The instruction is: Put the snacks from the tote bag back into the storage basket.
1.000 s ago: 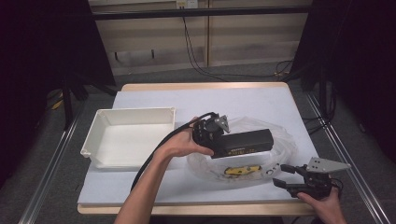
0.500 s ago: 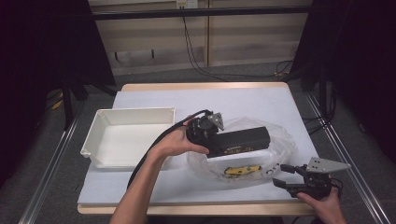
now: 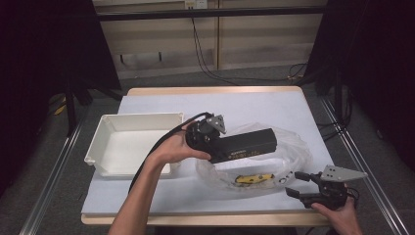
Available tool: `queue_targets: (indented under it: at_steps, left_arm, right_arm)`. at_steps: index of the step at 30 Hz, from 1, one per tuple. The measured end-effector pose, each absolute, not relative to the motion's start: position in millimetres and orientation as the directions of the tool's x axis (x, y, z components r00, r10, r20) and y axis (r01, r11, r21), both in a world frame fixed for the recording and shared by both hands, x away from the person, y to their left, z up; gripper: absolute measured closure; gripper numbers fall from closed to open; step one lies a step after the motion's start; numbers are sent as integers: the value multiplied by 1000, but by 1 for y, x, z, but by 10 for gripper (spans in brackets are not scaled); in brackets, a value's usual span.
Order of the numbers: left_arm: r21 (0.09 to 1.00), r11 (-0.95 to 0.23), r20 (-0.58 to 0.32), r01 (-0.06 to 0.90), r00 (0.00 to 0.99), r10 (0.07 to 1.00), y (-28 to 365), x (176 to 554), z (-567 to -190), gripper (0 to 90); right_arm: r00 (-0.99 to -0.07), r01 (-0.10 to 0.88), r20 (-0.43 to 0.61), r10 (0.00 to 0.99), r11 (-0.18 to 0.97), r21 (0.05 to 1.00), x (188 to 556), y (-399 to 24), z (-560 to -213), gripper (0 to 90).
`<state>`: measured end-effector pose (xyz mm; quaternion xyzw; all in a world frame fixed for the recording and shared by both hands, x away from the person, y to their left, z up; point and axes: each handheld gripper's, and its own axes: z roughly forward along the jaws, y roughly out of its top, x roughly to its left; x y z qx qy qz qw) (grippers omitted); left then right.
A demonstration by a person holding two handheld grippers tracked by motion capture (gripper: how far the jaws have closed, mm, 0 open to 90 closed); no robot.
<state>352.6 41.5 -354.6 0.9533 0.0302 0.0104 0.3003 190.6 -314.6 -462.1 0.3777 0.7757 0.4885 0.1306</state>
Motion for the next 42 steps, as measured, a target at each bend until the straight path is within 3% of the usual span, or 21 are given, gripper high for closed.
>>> queue_targets:
  at_steps: [13,42]
  left_arm:
    - [569,-821,17,51,997,73,60,353,-346,430]
    - [551,-828,46,105,987,156,126,362,-324,430]
  right_arm:
    - [-671,437,158,724,214,874,188,-314,-460,186]
    - [-666,392,150,731,171,904,183,-314,-454,169]
